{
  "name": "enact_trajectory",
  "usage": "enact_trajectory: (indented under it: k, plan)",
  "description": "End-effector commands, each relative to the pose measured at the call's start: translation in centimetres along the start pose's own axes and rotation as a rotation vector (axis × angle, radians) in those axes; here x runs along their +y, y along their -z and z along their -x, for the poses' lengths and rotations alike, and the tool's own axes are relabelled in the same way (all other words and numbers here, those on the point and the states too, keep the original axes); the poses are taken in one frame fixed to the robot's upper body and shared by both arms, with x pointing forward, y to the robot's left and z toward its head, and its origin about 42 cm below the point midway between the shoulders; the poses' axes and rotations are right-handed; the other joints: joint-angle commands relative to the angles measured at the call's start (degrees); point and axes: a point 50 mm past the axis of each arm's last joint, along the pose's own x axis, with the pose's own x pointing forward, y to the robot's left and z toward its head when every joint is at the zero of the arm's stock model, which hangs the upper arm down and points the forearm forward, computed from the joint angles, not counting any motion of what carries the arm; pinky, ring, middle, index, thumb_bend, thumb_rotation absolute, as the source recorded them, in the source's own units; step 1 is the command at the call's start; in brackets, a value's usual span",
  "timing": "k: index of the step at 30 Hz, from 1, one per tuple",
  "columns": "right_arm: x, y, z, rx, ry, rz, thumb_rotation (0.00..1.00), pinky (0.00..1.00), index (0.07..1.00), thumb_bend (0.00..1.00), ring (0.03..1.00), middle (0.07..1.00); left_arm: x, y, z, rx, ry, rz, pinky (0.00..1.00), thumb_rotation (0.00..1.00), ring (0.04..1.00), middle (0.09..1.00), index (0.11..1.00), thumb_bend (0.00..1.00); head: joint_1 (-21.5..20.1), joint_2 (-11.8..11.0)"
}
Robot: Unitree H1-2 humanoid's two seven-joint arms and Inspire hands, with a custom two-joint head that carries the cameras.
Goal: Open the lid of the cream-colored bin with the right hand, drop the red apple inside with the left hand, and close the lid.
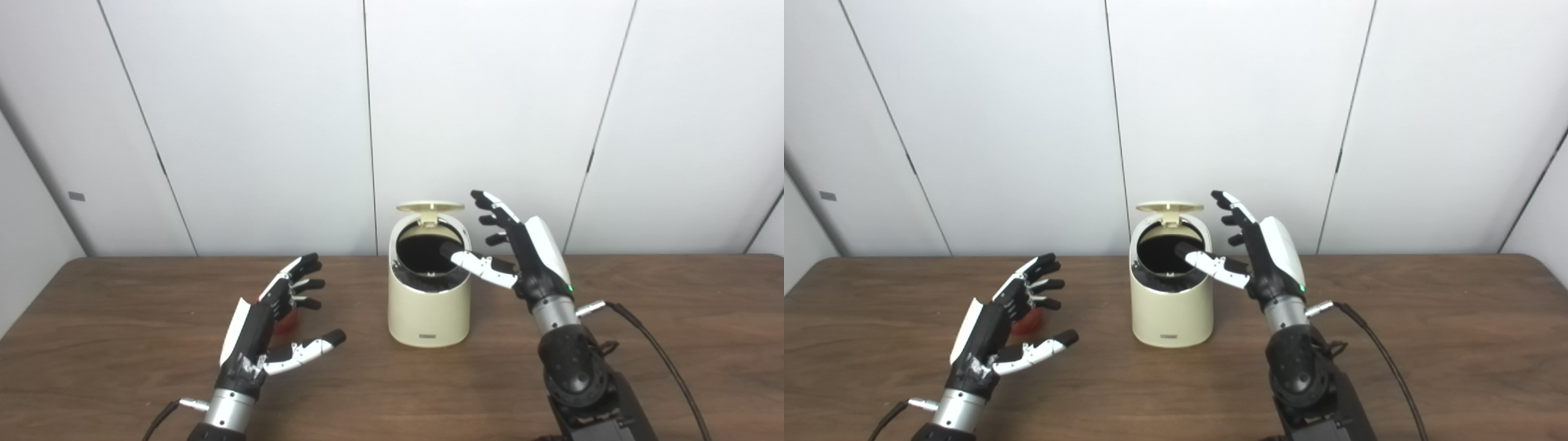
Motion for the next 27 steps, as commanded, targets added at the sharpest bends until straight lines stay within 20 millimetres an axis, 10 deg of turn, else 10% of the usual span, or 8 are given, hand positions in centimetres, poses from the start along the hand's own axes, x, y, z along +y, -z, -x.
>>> enact_trajectory:
  k: [1,11,22,27]
  plan:
    - [-1.6,-0.5,0.0,-0.085,0.071,-0.032,0.61,0.66,0.872,0.57,0.801,0.875,0.6,-1.1,-1.2,-0.067,-0.008,-0.015,0.65,0.13,0.784,0.864,0.895,0.74,-0.07,0.12]
    - [-2.6,5.5,5.4,0.016,0.123,-0.114,0.63,0.72,0.898,0.57,0.822,0.889,0.9,-1.1,-1.1,-0.065,-0.001,-0.019,0.64,0.13,0.784,0.862,0.898,0.73,-0.4,0.57]
    - [-1.5,7.4,8.5,0.024,0.16,-0.221,0.53,0.73,0.89,0.67,0.829,0.891,1.2,-1.5,-0.9,-0.069,-0.021,-0.011,0.64,0.08,0.765,0.845,0.886,0.71,1.1,0.27]
    - [-2.2,7.8,8.9,0.023,0.158,-0.237,0.48,0.75,0.895,0.65,0.836,0.898,3.1,-3.5,-1.2,-0.105,-0.151,-0.24,0.49,0.0,0.615,0.724,0.784,0.71,6.27,0.01]
